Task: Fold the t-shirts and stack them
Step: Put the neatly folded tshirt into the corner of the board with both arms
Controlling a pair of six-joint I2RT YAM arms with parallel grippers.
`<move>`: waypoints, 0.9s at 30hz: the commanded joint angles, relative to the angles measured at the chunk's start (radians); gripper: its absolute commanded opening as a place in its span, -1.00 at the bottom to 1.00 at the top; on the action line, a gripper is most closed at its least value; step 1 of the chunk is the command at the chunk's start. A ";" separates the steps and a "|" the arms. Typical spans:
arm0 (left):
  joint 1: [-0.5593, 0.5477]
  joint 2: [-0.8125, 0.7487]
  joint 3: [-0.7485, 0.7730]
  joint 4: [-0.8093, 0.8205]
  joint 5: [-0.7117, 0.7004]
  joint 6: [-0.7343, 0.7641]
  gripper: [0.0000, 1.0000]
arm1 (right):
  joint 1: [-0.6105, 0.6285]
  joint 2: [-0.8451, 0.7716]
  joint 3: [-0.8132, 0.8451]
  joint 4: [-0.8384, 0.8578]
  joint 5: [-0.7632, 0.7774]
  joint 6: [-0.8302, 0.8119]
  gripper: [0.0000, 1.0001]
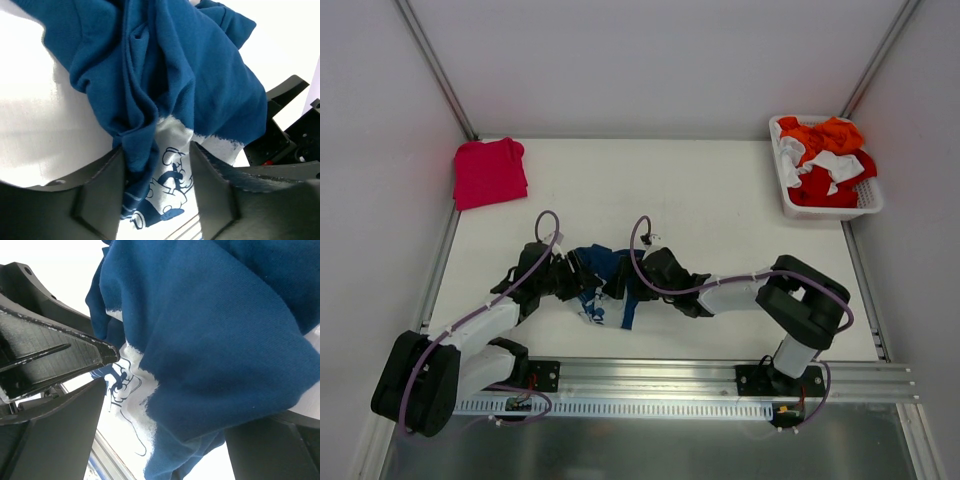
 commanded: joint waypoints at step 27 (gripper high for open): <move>-0.025 0.093 0.097 -0.037 -0.046 0.092 -1.00 | 0.041 0.063 0.159 -0.378 0.072 -0.144 -0.99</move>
